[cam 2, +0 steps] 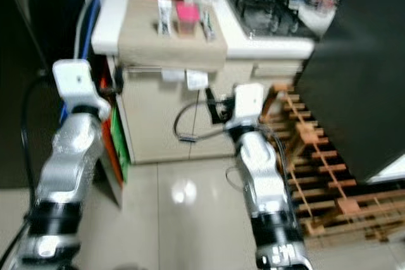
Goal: Restocking fridge
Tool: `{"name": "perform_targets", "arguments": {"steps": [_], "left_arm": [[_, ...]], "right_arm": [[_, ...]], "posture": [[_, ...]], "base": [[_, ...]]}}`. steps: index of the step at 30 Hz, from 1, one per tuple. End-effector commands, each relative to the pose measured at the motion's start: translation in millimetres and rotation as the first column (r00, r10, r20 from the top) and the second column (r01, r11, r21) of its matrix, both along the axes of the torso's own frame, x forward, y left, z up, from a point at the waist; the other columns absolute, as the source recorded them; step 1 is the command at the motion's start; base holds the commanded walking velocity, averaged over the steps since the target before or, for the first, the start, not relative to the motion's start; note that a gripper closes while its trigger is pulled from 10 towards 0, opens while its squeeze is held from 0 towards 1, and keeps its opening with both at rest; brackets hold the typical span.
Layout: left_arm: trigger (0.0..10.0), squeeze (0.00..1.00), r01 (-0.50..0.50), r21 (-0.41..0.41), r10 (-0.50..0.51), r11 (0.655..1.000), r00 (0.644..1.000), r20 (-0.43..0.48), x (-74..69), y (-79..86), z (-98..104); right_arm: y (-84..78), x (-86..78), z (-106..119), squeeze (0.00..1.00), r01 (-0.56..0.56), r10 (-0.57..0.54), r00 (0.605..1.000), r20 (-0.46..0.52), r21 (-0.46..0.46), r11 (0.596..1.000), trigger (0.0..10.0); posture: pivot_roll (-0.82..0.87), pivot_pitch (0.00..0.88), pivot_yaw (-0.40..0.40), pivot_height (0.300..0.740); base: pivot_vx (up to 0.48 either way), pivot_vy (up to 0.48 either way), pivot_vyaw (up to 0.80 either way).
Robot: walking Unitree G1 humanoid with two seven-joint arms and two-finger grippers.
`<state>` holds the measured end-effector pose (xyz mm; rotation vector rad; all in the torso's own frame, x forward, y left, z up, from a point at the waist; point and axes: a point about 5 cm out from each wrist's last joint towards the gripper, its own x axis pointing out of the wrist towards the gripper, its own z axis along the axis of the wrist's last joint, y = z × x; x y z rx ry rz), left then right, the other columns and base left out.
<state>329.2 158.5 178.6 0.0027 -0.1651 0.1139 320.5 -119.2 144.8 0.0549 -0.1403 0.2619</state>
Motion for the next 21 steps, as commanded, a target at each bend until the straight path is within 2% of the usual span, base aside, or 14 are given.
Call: {"name": "perform_targets", "arguments": {"steps": [1, 6, 9, 12, 14, 17, 21], "left_arm": [[10.0, 0.0, 0.041, -0.007, -0.041, 0.999, 0.999, -0.009, 2.6, -13.3, -1], [10.0, 0.0, 0.045, -0.019, -0.045, 0.999, 0.999, -0.011, 5.2, -14.8, -1], [10.0, 0.0, 0.061, -0.061, -0.061, 0.996, 0.998, 0.002, 6.5, -12.6, 0], [10.0, 0.0, 0.074, -0.052, -0.074, 0.996, 0.997, 0.003, 6.9, -12.9, 0], [10.0, 0.0, 0.111, -0.022, -0.109, 0.994, 0.993, 0.054, 4.4, -14.3, 6], [10.0, 0.0, 0.086, -0.021, -0.084, 0.996, 0.992, 0.098, 2.2, -10.9, 14], [10.0, 0.0, 0.038, -0.023, -0.034, 0.999, 0.991, 0.129, 0.6, -7.4, 21]], "right_arm": [[-14.6, -1.1, 2, 0.0, 0.048, -0.048, 0.999, 0.017, -0.008, 0.999, 10.0], [-16.3, -0.1, 3, 0.0, 0.061, -0.061, 0.998, 0.023, -0.009, 0.998, 10.0], [-16.7, 0.6, 4, 0.0, 0.063, -0.062, 0.998, 0.028, -0.007, 0.998, 10.0], [-16.7, 0.8, 5, 0.0, 0.064, -0.064, 0.997, 0.033, -0.009, 0.998, 10.0], [-16.0, -0.4, 15, 0.0, 0.076, -0.075, 0.992, 0.103, -0.005, 0.997, 10.0], [-12.6, -2.0, 28, 0.0, 0.071, -0.068, 0.981, 0.18, -0.009, 0.997, 10.0], [-5.5, -0.5, 33, 0.0, 0.03, -0.025, 0.979, 0.201, -0.019, 0.999, 10.0]], "posture": [[-0.05, 0.0, -0.03, 0.74], [-0.05, 0.0, -0.035, 0.74], [-0.05, 0.0, -0.035, 0.74], [-0.05, 0.0, -0.035, 0.74], [-0.05, 0.0, -0.036, 0.74], [-0.05, 0.0, -0.033, 0.74], [-0.05, 0.0, -0.031, 0.74]], "base": [[0.0, -0.439, 0.0], [0.0, -0.431, 0.68], [0.0, 0.0, 0.0], [0.0, 0.0, 0.0], [0.0, 0.0, 0.0], [0.0, 0.0, 0.0], [0.139, 0.0, 0.0]]}}
